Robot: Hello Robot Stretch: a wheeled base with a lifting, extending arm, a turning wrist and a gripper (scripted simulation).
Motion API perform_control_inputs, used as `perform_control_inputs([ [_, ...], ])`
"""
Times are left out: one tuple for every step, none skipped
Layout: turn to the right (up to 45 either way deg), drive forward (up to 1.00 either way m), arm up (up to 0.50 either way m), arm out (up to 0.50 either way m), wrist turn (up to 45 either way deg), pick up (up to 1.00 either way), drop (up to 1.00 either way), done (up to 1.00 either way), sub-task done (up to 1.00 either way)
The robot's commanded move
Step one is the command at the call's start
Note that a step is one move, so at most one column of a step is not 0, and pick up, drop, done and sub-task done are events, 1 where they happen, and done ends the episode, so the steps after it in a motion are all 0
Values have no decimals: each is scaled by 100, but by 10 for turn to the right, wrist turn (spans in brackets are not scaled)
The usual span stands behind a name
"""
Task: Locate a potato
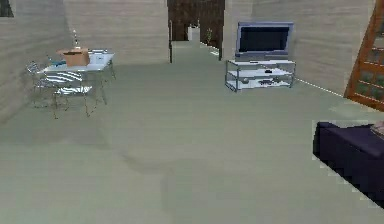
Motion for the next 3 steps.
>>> perform_control_inputs([
  [0, 100, 0, 0, 0, 0, 0, 0, 0],
  [0, 100, 0, 0, 0, 0, 0, 0, 0],
  [0, 100, 0, 0, 0, 0, 0, 0, 0],
])
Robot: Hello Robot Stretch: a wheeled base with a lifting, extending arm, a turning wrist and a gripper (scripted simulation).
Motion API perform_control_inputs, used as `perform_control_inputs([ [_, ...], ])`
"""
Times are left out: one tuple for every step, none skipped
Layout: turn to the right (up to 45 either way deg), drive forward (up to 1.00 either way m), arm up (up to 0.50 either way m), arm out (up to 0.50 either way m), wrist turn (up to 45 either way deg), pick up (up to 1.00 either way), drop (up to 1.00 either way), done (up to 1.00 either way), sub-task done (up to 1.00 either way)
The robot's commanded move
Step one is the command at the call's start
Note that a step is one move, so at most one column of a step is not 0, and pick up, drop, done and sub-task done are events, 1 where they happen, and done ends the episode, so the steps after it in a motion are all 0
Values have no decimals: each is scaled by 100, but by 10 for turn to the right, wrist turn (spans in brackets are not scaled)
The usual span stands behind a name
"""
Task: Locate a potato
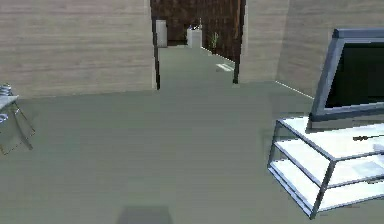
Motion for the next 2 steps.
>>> perform_control_inputs([
  [0, 100, 0, 0, 0, 0, 0, 0, 0],
  [0, 100, 0, 0, 0, 0, 0, 0, 0],
])
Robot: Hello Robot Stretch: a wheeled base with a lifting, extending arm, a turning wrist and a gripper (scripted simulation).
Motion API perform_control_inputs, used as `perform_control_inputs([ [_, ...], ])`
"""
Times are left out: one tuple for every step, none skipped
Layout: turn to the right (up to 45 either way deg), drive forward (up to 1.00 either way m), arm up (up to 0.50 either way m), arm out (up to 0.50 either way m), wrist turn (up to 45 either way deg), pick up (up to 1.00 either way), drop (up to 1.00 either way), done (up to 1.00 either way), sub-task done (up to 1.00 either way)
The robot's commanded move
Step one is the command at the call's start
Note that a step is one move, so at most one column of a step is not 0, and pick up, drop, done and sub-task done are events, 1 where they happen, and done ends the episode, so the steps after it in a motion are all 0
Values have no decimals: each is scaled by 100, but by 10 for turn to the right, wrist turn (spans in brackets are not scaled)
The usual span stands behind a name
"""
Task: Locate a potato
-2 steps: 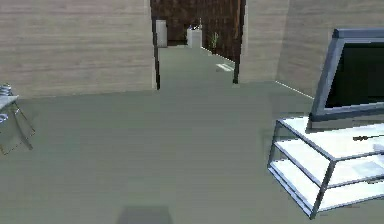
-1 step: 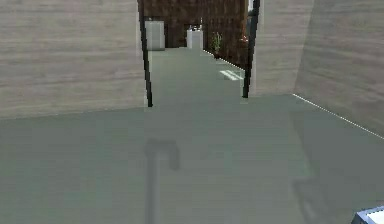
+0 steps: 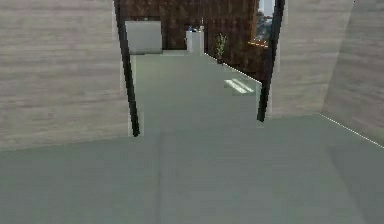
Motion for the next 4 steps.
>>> perform_control_inputs([
  [0, 100, 0, 0, 0, 0, 0, 0, 0],
  [0, 100, 0, 0, 0, 0, 0, 0, 0],
  [30, 0, 0, 0, 0, 0, 0, 0, 0],
  [0, 75, 0, 0, 0, 0, 0, 0, 0],
])
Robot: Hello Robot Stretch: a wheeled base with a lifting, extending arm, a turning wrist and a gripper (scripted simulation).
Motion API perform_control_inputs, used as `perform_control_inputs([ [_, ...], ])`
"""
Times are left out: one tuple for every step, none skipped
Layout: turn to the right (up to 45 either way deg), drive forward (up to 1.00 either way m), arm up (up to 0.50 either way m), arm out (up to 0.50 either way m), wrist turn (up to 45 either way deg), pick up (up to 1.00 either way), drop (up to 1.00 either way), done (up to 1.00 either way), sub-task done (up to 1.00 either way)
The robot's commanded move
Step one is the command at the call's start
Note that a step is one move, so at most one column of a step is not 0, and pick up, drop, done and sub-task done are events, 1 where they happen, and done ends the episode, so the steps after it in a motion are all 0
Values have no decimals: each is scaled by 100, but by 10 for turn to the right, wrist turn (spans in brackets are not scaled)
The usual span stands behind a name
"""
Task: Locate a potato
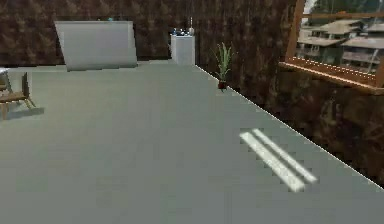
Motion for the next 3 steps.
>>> perform_control_inputs([
  [-300, 0, 0, 0, 0, 0, 0, 0, 0],
  [0, 100, 0, 0, 0, 0, 0, 0, 0],
  [0, 100, 0, 0, 0, 0, 0, 0, 0],
])
